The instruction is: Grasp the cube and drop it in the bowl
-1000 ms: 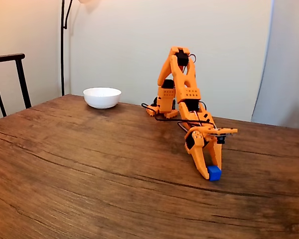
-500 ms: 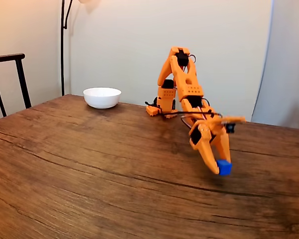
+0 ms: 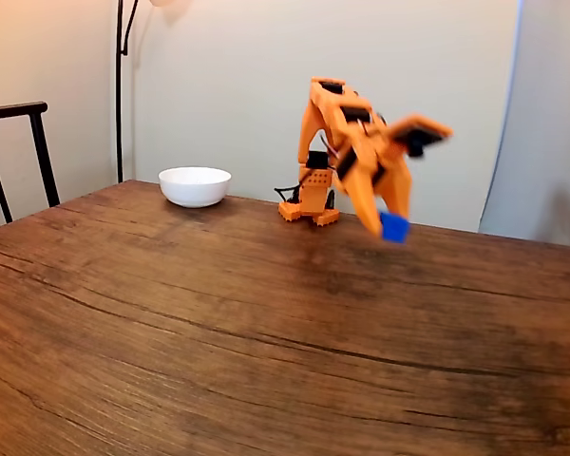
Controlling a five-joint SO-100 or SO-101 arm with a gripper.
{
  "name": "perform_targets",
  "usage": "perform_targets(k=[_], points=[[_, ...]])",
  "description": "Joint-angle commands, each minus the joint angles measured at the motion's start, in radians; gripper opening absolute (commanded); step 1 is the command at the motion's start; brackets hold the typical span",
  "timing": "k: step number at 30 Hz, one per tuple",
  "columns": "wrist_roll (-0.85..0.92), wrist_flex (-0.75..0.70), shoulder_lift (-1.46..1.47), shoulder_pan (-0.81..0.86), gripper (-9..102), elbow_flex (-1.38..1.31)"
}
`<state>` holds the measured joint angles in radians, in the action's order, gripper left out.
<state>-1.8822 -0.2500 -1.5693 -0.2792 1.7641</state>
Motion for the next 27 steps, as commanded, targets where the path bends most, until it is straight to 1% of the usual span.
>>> perform_targets(k=[1,10,18,22,27], points=[[-0.037,-0.137,-0.144,0.031,3,-0.025],[-0.107,-0.463,-0.431,0.183,3,-0.023],[-0.146,-0.735,-0.643,0.37,3,-0.023],[-0.15,-0.847,-0.749,0.486,3,-0.023],[-0.149,-0.988,-0.882,0.709,3,-0.023]])
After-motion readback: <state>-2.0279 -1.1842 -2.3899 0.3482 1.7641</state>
